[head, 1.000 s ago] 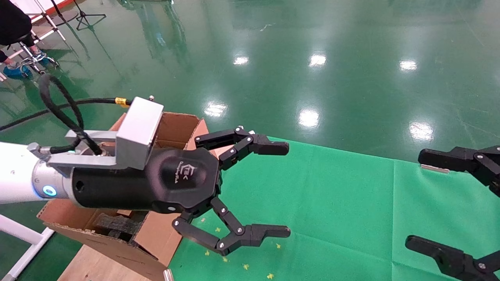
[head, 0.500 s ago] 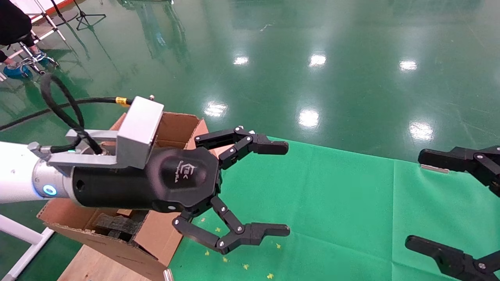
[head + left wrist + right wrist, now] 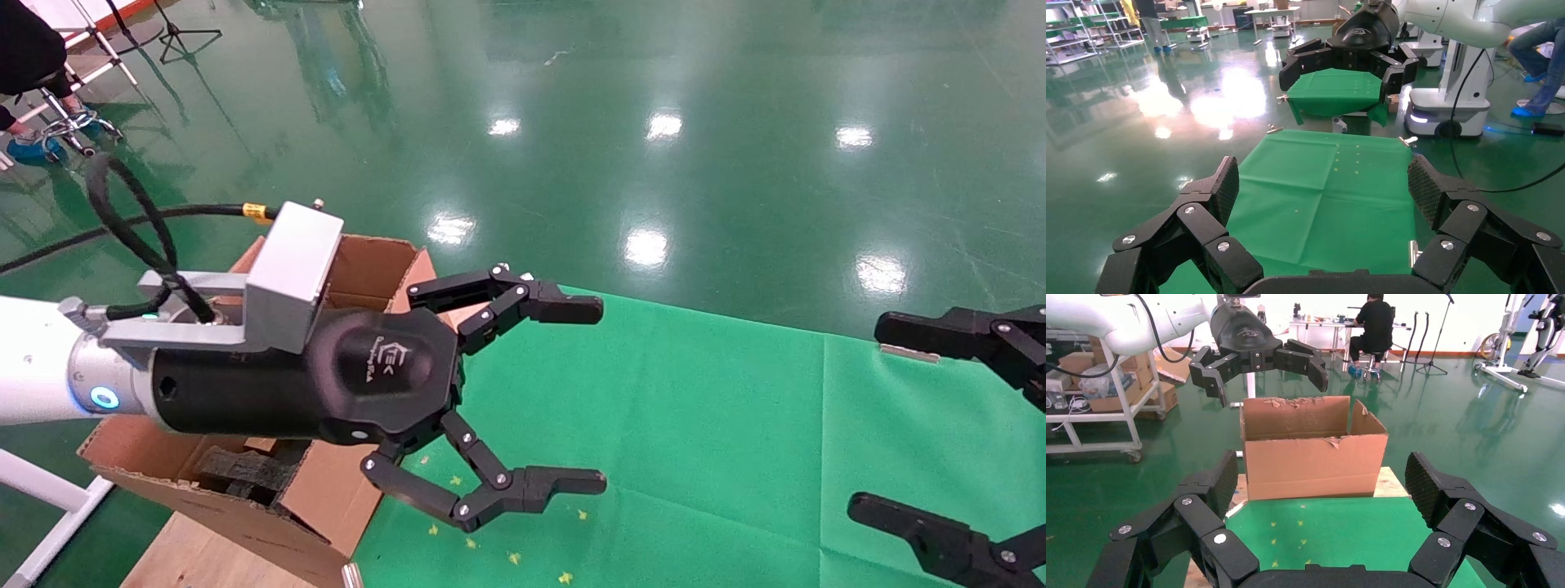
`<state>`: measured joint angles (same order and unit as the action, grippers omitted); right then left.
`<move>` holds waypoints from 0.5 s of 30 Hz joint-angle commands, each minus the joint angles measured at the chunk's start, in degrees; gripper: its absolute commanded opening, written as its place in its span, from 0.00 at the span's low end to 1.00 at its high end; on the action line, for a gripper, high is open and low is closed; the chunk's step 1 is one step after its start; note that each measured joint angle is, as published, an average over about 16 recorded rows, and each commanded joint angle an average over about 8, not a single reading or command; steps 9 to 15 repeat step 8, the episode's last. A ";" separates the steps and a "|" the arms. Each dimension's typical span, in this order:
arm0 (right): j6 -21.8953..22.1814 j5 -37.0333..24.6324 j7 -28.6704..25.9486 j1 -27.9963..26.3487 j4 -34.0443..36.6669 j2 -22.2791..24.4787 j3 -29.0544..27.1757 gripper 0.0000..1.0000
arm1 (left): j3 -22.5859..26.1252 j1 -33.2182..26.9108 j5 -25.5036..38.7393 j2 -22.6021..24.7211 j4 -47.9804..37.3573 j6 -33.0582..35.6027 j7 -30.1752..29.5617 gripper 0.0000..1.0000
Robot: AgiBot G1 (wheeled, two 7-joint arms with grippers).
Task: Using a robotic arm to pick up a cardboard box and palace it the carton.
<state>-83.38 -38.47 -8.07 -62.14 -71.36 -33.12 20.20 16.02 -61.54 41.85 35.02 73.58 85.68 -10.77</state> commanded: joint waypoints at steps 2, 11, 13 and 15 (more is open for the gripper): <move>0.00 0.00 0.00 0.00 0.00 0.00 0.00 1.00 | 0.00 -0.01 0.02 0.00 -0.01 0.00 -0.01 1.00; 0.00 0.00 0.00 0.00 0.00 0.00 0.00 1.00 | 0.01 -0.02 0.03 0.00 -0.03 0.00 -0.01 1.00; 0.00 0.00 0.00 0.00 0.00 0.00 0.00 1.00 | 0.01 -0.02 0.03 0.00 -0.03 0.00 -0.01 1.00; 0.00 0.00 0.00 0.00 0.00 0.00 0.00 1.00 | 0.01 -0.02 0.03 0.00 -0.03 0.00 -0.01 1.00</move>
